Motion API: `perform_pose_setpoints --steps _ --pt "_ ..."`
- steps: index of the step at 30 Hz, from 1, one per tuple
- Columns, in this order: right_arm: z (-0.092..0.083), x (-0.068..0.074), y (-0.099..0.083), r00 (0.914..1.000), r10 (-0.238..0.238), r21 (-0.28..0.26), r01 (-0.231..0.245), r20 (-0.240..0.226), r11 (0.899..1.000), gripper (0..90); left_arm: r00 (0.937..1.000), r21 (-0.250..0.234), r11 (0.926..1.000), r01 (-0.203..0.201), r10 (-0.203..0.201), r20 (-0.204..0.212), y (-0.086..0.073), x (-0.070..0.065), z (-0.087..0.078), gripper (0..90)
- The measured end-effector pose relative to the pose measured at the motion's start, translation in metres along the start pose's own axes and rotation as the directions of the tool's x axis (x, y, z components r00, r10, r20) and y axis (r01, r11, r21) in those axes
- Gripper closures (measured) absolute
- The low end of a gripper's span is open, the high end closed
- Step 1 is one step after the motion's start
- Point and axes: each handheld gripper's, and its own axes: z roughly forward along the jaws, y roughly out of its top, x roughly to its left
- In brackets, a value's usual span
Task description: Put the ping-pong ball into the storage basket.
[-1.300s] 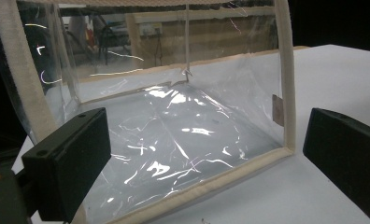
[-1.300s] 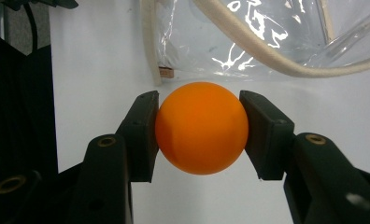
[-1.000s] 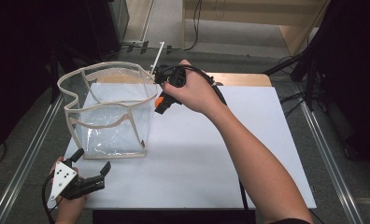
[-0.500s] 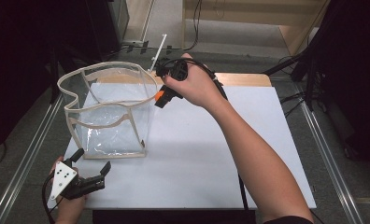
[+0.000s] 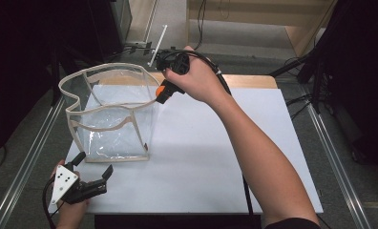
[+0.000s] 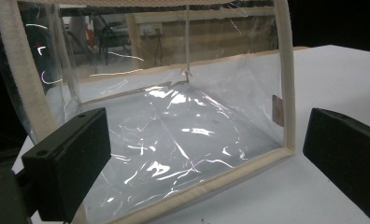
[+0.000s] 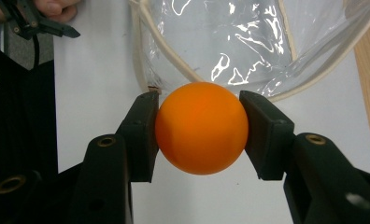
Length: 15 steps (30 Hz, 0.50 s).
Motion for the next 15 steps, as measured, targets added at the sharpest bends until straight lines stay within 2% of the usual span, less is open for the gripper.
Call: perform_pose_setpoints --steps 7,15 --pt "-0.004 -0.001 0.006 1.0000 0.000 -0.014 0.000 0.002 1.000 48.1 1.0000 0.000 1.0000 0.000 0.000 0.000 0.000 0.000 0.000 1.4" --pt "0.001 -0.003 0.014 1.0000 -0.002 -0.005 0.002 0.004 1.000 48.1 1.0000 -0.002 1.0000 0.002 -0.002 0.001 0.000 0.000 0.000 1.4"
